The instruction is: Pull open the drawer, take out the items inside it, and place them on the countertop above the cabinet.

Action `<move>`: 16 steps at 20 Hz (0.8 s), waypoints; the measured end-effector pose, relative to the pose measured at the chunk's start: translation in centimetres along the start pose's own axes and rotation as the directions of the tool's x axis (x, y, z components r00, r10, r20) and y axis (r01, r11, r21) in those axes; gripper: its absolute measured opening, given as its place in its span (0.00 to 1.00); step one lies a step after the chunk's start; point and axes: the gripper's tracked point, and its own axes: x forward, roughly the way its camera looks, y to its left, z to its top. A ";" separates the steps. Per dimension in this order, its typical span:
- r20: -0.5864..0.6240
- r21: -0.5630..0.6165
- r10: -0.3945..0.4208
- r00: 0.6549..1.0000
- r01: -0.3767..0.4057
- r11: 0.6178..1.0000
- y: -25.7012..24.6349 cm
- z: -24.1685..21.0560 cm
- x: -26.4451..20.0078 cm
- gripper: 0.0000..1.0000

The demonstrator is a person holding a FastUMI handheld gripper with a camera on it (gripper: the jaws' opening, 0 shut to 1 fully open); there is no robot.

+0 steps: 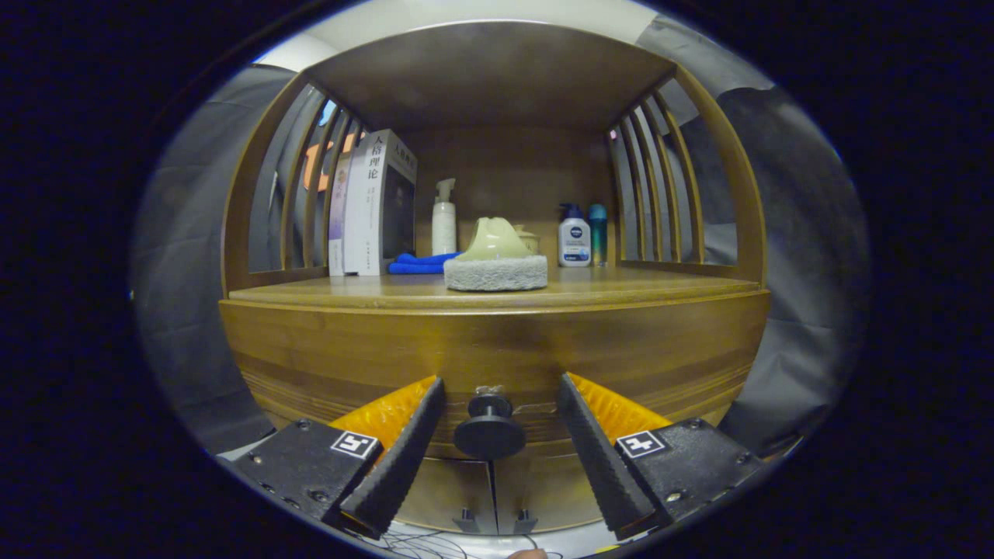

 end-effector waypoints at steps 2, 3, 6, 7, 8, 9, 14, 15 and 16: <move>0.005 -0.001 -0.001 1.000 0.001 1.000 0.0 0.0 -0.2 0.97; -0.009 0.001 -0.001 1.000 0.001 1.000 0.0 -0.3 -0.1 0.97; -0.095 0.029 0.068 0.993 -0.065 0.997 -0.2 -2.3 -1.5 0.97; -0.077 0.052 0.098 0.992 -0.094 0.994 -0.7 -2.0 -2.7 0.97; -0.056 0.059 0.116 0.992 -0.113 0.992 -1.4 -1.5 -3.9 0.97; -0.037 0.060 0.138 0.990 -0.136 0.989 -2.4 -1.0 -5.5 0.97; -0.001 0.034 0.224 0.975 -0.224 0.974 -9.5 0.7 -14.5 0.97; 0.019 0.057 0.208 0.978 -0.209 0.976 -11.2 1.5 -16.4 0.97; 0.034 0.086 0.203 0.979 -0.206 0.975 -12.6 2.5 -18.1 0.97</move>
